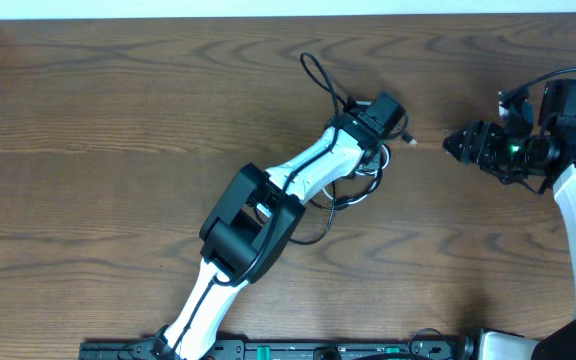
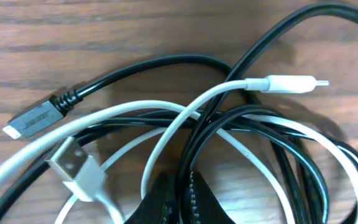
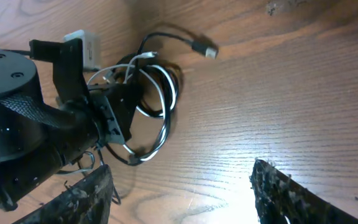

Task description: Untangle cables

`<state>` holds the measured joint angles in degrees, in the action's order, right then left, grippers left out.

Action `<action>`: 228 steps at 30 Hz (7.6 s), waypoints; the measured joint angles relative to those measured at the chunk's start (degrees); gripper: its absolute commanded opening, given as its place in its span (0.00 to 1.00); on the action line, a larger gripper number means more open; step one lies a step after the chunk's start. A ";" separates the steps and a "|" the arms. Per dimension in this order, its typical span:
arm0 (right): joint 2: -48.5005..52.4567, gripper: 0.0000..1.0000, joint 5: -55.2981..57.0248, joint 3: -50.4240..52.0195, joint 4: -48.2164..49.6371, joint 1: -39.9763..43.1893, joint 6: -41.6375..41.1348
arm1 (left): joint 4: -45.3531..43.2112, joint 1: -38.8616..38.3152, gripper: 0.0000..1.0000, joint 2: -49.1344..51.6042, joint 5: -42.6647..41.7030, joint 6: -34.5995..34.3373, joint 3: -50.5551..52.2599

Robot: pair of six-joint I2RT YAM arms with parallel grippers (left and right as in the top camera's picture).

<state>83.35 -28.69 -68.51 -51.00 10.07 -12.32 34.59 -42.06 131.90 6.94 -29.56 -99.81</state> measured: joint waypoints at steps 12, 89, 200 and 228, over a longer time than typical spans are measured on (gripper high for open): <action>0.00 0.67 0.02 0.00 0.11 -0.55 1.03 | 6.34 2.84 0.07 -8.24 -13.68 11.34 2.75; 8.87 0.43 2.45 -0.11 20.83 -22.73 -10.08 | 18.60 18.93 0.07 -28.17 -41.46 15.06 2.38; -3.26 0.72 19.26 -0.46 -5.05 -3.04 -3.32 | 18.21 25.70 0.55 -10.19 -20.92 53.40 2.38; -3.26 0.72 -11.89 -0.46 19.80 -10.10 -3.02 | 22.01 25.66 0.07 -32.63 -41.51 36.63 -8.79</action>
<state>80.09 -40.58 -68.97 -31.20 -0.03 -15.33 56.60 -16.40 99.26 -34.57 7.07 -108.60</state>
